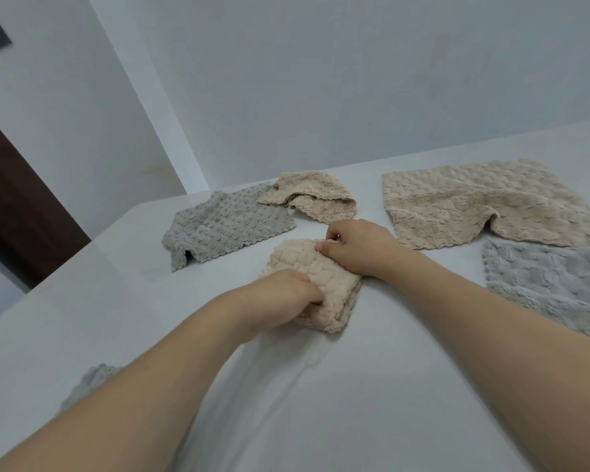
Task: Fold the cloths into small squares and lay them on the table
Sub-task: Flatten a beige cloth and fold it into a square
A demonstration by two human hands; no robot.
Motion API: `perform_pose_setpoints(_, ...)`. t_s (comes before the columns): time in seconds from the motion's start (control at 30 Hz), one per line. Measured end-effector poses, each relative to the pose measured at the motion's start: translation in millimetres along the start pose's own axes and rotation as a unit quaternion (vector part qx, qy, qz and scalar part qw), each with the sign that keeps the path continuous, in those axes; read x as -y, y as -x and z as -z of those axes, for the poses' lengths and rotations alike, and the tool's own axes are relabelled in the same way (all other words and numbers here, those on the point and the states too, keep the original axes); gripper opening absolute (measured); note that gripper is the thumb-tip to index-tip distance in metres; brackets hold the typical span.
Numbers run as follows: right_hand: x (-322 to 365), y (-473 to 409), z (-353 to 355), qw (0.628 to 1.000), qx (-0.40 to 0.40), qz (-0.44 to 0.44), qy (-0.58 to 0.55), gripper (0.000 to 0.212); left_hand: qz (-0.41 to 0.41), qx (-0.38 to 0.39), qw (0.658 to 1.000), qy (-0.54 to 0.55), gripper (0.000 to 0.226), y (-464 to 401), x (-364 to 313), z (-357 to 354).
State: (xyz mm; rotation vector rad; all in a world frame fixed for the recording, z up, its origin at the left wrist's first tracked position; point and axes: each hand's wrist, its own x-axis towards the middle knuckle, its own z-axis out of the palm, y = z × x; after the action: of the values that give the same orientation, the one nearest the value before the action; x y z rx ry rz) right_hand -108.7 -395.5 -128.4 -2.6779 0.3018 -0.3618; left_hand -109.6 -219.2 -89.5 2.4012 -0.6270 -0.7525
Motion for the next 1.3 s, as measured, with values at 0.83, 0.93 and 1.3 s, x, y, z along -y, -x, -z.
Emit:
perform_pose_setpoints(0.83, -3.6, 1.5, -3.7, 0.999, -0.026, 0.021, -0.034, 0.029, 0.051, -0.256, 0.963, -0.072, 0.053, -53.4, 17.6, 38.8)
perform_pose_setpoints(0.93, -5.4, 1.0, -3.5, 0.995, -0.048, 0.043, -0.080, 0.026, 0.082, -0.254, 0.950, -0.163, 0.073, -73.0, 27.3, 12.5)
perform_pose_setpoints(1.3, 0.7, 4.0, -0.8, 0.979, -0.120, -0.045, -0.156, 0.054, -0.087, -0.411, 0.904, -0.075, 0.024, -55.0, 28.7, -9.3)
